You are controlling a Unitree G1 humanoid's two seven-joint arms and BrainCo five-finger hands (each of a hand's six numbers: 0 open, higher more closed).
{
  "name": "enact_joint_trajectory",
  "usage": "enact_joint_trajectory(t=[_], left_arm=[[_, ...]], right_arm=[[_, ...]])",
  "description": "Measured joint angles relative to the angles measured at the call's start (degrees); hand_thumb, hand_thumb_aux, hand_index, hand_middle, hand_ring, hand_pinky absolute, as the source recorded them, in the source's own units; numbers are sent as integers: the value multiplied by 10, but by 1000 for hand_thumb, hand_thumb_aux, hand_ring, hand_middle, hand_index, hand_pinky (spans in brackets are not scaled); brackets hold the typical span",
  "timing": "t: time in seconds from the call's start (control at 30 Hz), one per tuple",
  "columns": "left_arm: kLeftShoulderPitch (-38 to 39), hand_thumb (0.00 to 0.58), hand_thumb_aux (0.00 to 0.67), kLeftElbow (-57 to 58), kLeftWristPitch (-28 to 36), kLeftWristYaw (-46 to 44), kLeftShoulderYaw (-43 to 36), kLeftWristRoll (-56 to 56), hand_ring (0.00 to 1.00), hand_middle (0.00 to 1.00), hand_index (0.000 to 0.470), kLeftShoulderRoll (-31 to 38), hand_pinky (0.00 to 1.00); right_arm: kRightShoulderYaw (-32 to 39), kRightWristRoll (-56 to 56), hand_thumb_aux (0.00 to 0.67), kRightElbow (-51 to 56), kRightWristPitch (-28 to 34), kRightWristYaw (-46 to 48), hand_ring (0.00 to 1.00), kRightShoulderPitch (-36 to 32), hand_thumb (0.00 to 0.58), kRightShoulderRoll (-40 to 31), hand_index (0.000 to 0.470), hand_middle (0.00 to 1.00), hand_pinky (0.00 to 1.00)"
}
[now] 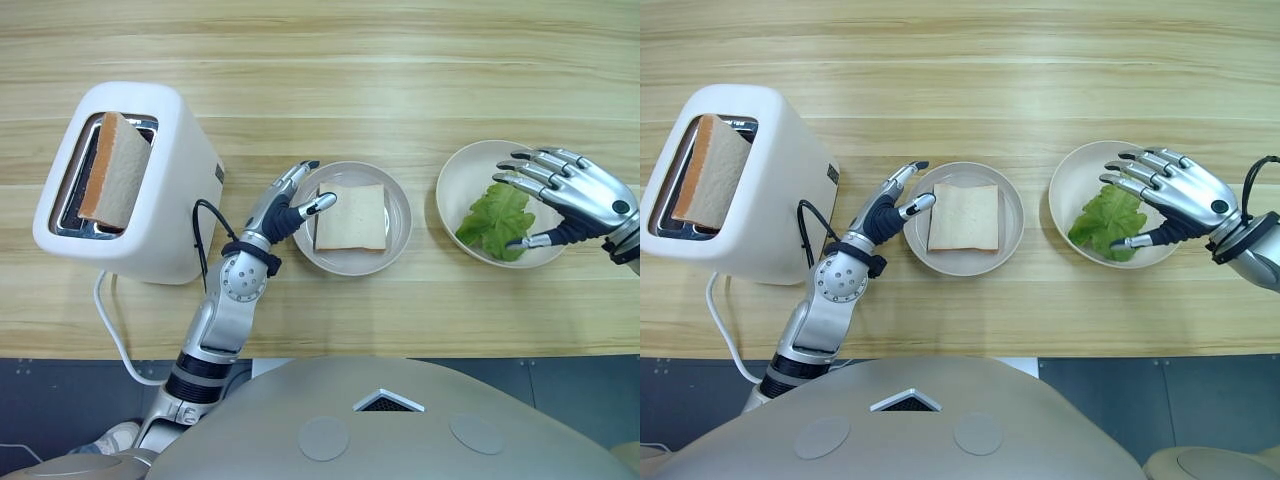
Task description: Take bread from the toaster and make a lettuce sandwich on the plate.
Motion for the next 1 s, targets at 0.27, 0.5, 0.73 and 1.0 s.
enact_joint_trajectory(t=[0.27, 0.5, 0.73, 1.0], left_arm=[[-2, 0, 0, 11, -3, 1, -1, -1, 0, 0, 0, 0, 0], [-2, 0, 0, 20, -7, 3, 4, -3, 0, 0, 0, 2, 0], [-2, 0, 0, 28, -10, 4, 3, -6, 0, 0, 0, 0, 0], [-7, 0, 0, 42, -16, 4, 5, -12, 0, 0, 0, 1, 0]], right_arm=[[97, -83, 344, 103, 6, -88, 82, -68, 443, 41, 241, 82, 82], [156, -112, 208, 138, 8, -144, 82, -92, 304, 36, 146, 82, 82], [199, -125, 215, 173, 15, -168, 90, -120, 313, 34, 151, 90, 90], [245, -125, 670, 202, 33, -208, 110, -145, 580, 75, 470, 110, 110]])
